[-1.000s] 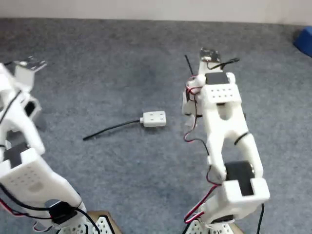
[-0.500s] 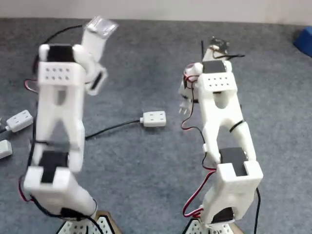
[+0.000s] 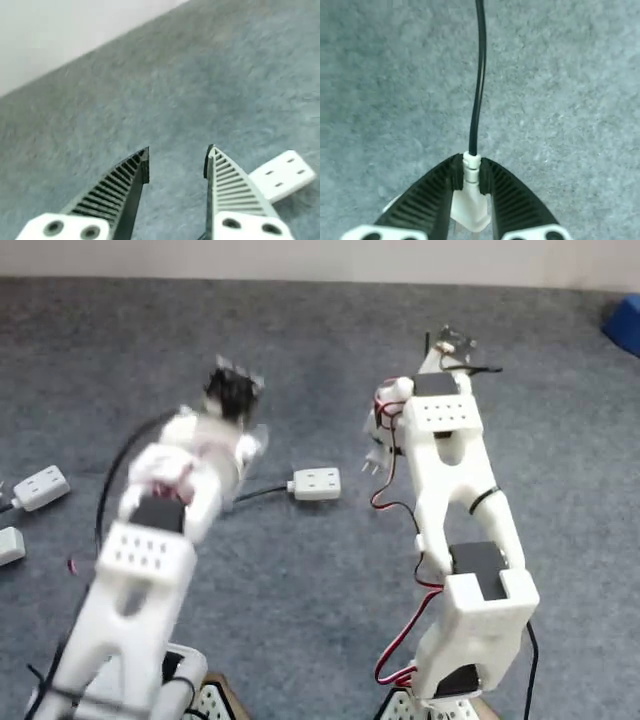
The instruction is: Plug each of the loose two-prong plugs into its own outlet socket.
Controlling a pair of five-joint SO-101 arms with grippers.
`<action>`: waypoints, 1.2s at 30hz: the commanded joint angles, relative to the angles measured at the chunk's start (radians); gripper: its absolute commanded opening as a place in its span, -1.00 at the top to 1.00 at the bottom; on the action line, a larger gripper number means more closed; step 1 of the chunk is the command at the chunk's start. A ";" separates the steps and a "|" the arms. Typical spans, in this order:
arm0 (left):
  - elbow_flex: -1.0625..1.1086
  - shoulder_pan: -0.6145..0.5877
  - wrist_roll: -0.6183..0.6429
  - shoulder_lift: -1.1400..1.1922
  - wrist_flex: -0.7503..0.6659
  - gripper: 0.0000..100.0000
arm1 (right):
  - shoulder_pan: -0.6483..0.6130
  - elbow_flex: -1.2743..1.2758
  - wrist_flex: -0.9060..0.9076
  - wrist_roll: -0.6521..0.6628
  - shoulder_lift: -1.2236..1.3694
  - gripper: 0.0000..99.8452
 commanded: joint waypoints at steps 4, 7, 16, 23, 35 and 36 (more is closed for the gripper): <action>0.292 0.142 -0.074 -0.252 -0.167 0.61 | -0.108 -0.001 -0.036 -0.012 -0.035 0.99; 0.389 0.168 -0.080 -0.315 -0.235 0.61 | -0.147 0.001 -0.031 -0.011 -0.048 0.99; 0.501 0.168 -0.077 -0.440 -0.275 0.61 | -0.176 0.002 -0.038 -0.137 -0.048 0.99; 0.565 0.076 -0.077 -0.464 -0.399 0.60 | -0.282 0.002 0.031 -0.184 -0.058 0.99; 0.599 -0.010 -0.074 -0.464 -0.413 0.60 | -0.308 0.005 0.137 -0.135 -0.248 0.99; 0.599 -0.010 -0.066 -0.464 -0.413 0.60 | -0.311 0.005 0.140 -0.130 -0.249 0.99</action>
